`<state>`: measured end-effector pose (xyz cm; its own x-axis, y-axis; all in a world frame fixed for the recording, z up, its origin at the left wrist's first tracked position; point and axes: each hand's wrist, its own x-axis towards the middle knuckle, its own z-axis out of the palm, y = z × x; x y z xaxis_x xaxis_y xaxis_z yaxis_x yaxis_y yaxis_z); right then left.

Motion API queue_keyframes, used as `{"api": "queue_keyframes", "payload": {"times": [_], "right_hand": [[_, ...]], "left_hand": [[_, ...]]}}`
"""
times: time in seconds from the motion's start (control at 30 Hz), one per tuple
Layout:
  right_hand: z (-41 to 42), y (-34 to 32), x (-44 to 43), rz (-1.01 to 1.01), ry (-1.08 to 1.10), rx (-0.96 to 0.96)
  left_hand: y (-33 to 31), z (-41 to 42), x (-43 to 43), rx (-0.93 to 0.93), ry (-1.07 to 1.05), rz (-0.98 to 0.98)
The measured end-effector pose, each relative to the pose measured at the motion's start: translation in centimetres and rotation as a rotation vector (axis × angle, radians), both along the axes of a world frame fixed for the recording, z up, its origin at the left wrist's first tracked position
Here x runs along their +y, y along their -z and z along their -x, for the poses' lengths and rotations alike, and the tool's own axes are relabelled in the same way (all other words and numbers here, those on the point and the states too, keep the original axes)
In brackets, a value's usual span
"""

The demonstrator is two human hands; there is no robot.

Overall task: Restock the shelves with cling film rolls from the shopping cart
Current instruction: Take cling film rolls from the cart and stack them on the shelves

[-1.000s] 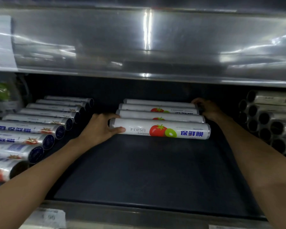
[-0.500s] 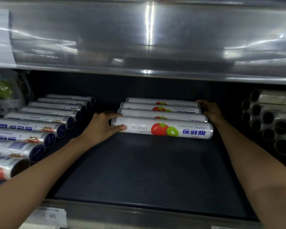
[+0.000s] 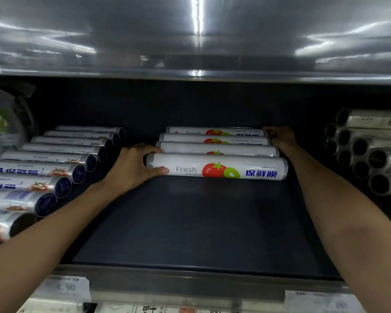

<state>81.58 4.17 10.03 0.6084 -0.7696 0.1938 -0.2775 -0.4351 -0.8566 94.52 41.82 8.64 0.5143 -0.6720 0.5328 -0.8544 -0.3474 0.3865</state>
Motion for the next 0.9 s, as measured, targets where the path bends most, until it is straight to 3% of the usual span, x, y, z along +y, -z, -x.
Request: {"api": "queue_keyframes", "payload": {"times": [0.53, 0.7, 0.8, 0.9], "right_hand": [[0.0, -1.2, 1.1, -0.041, 0.213, -0.010], [1.7, -1.4, 1.6, 0.062, 0.156, 0.154], [4.3, -2.4, 3.2, -0.106, -0.066, 0.085], [6.4, -2.4, 4.8, -0.070, -0.207, 0.161]], "left_hand": [[0.9, -0.1, -0.7, -0.054, 0.029, 0.052], [0.9, 0.1, -0.7, -0.056, 0.029, 0.073], [0.8, 0.3, -0.7, -0.041, 0.026, 0.072], [0.7, 0.4, -0.7, -0.030, 0.018, 0.076]]}}
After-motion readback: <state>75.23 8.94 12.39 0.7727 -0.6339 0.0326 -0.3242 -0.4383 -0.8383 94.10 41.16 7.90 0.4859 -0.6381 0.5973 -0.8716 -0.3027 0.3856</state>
